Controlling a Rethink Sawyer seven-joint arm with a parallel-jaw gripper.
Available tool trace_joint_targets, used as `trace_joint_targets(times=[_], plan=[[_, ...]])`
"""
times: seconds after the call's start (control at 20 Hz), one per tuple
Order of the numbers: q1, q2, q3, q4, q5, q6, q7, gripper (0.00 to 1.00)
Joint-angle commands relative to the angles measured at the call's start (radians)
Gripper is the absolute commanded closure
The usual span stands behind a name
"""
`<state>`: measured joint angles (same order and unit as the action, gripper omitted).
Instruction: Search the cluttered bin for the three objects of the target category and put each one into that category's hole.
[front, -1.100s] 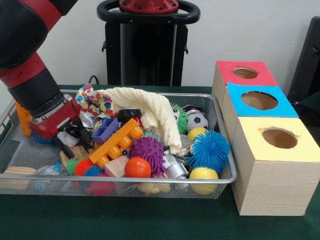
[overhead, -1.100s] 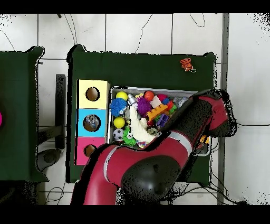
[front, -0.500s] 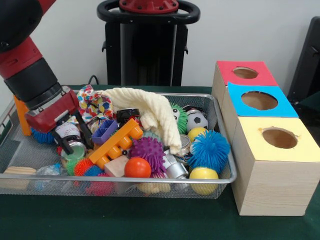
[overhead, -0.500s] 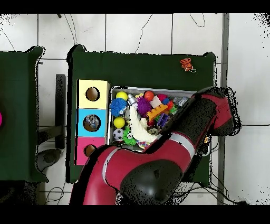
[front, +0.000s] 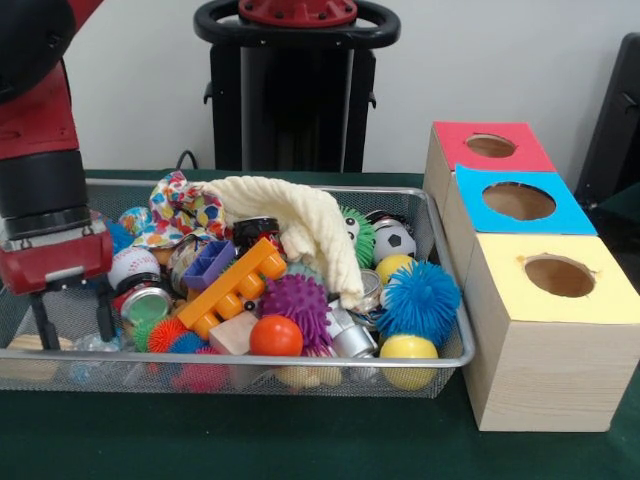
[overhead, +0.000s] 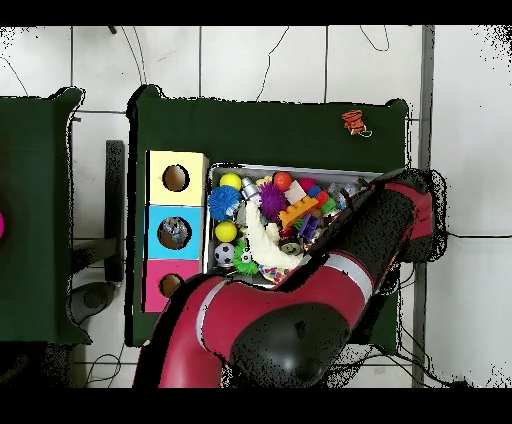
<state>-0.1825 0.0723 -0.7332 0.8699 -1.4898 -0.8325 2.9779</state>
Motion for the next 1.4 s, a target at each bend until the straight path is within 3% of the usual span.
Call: trace_joint_targets(times=[0.05, 0.2, 0.35, 0.55, 0.95, 1.15, 1.4], plan=[[-0.009, 0.045, 0.118, 0.049, 0.075, 0.100, 0.077, 0.00], [-0.003, 0.067, 0.114, 0.035, 0.045, 0.101, 0.137, 0.00], [0.009, 0.121, 0.095, -0.005, -0.012, 0.064, 0.256, 0.00], [0.012, 0.140, 0.088, -0.020, -0.027, 0.038, 0.307, 0.00], [0.008, 0.142, 0.098, -0.026, -0.031, 0.013, 0.334, 0.00], [-0.005, 0.130, 0.116, -0.023, -0.005, 0.032, 0.301, 0.00], [-0.038, 0.074, 0.173, -0.008, 0.006, -0.108, 0.283, 0.00]])
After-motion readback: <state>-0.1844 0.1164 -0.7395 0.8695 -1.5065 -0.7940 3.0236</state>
